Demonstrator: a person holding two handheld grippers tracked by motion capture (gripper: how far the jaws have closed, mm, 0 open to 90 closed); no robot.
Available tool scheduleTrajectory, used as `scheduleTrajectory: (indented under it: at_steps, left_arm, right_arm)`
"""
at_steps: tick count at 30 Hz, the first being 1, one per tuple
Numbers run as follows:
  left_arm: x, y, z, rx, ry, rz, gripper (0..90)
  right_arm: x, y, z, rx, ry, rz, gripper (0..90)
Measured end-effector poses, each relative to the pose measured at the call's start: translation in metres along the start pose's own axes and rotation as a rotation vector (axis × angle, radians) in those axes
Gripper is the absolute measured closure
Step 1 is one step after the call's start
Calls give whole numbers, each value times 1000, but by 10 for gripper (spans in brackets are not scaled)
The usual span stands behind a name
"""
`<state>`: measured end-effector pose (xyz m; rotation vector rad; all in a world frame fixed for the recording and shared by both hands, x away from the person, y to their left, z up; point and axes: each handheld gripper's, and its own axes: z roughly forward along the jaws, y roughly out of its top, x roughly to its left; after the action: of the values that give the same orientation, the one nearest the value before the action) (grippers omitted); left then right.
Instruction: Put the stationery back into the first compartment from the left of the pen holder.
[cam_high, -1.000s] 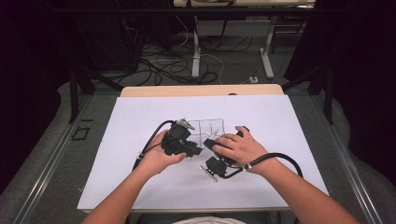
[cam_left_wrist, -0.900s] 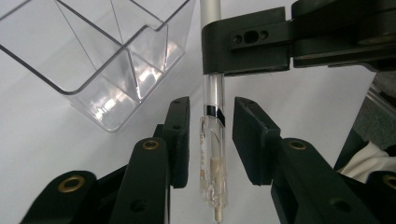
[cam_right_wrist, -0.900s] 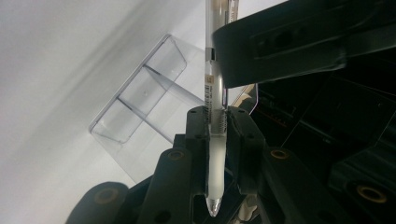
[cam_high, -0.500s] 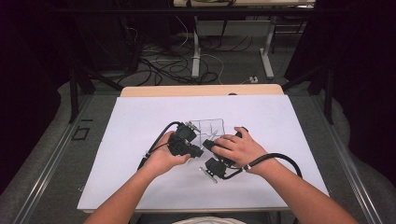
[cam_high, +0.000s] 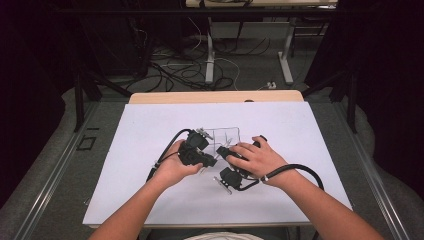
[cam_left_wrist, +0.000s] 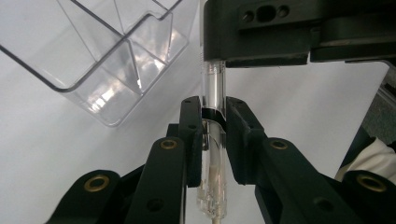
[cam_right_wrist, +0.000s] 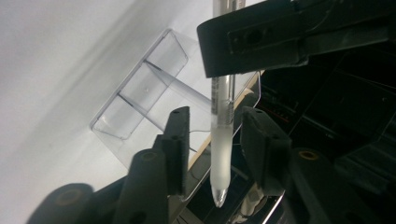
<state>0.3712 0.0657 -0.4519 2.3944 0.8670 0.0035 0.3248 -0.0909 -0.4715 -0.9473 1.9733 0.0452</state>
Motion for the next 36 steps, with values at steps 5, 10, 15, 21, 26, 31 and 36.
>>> scheduleTrajectory:
  at_steps: [5, 10, 15, 21, 26, 31, 36]
  left_arm:
    - [4, 0, -3, -28, 10, -9, 775]
    - [8, 1, -7, -66, 14, -28, 775]
    - [13, 2, -13, -114, 22, -30, 775]
    - [19, 3, -19, -211, 41, -53, 775]
    - [25, 4, -21, -266, 53, -62, 775]
    - [29, 7, -22, -332, 69, -60, 775]
    - [35, 10, -22, -398, 79, -63, 775]
  right_arm:
    - [0, -3, -2, -8, -27, 31, 540]
    - [1, -6, -5, -21, -18, 103, 490]
    - [4, -9, -7, -22, -11, 185, 442]
    - [6, -17, -10, -21, 1, 315, 367]
    - [11, -21, -12, -29, -13, 424, 271]
    - [19, -25, -9, -26, -6, 521, 182]
    - [23, -32, -9, -43, 12, 640, 139]
